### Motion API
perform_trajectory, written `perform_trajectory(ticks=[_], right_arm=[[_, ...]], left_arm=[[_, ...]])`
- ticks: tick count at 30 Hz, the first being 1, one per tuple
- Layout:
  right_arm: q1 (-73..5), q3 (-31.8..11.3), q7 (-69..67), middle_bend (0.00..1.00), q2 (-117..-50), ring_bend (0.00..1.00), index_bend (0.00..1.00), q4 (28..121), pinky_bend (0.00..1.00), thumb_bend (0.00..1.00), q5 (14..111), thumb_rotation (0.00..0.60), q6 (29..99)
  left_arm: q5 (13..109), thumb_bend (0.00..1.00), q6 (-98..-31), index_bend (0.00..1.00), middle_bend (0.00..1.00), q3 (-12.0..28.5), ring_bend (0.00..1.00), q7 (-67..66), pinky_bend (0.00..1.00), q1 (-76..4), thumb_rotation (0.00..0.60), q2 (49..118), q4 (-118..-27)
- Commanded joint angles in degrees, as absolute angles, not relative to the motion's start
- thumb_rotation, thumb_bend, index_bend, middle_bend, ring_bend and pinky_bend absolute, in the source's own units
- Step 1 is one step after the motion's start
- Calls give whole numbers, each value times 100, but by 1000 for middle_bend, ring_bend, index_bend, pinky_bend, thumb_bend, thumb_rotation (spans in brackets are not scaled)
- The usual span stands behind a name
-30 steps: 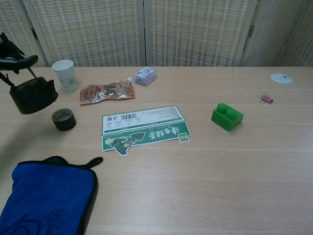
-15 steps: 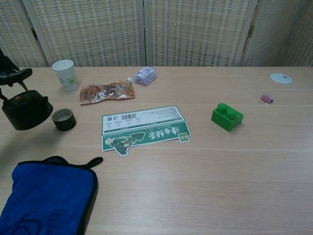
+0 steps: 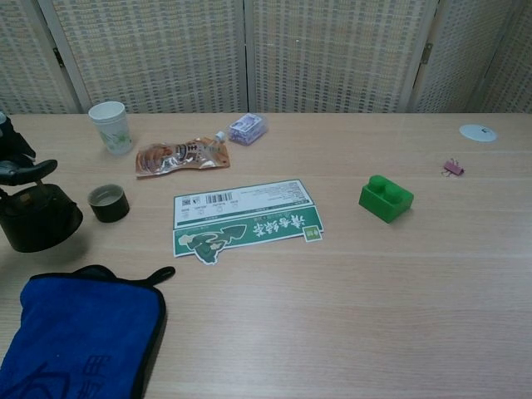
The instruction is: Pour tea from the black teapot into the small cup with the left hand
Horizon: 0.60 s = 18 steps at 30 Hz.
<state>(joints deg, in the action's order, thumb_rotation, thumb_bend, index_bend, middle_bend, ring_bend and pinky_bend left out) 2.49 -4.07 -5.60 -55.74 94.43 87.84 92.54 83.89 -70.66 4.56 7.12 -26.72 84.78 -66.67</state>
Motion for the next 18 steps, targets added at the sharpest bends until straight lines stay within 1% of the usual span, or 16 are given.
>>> perform_trajectory(ticks=[1,18], right_arm=[[252,-405,-565,203,-5577,156,229,9435,158,168,8776,600,9252],[276,-400,-577,203,-5563,156,229,9424,158,168,8744,600,9266]], left_arm=[[8451,358,-7058,1000,1000,406,904,657,442,-2683,252,8563,-6534],[8450,356,-6893,979,1000,347,862,405,416,-2727,251,8943,-5819]])
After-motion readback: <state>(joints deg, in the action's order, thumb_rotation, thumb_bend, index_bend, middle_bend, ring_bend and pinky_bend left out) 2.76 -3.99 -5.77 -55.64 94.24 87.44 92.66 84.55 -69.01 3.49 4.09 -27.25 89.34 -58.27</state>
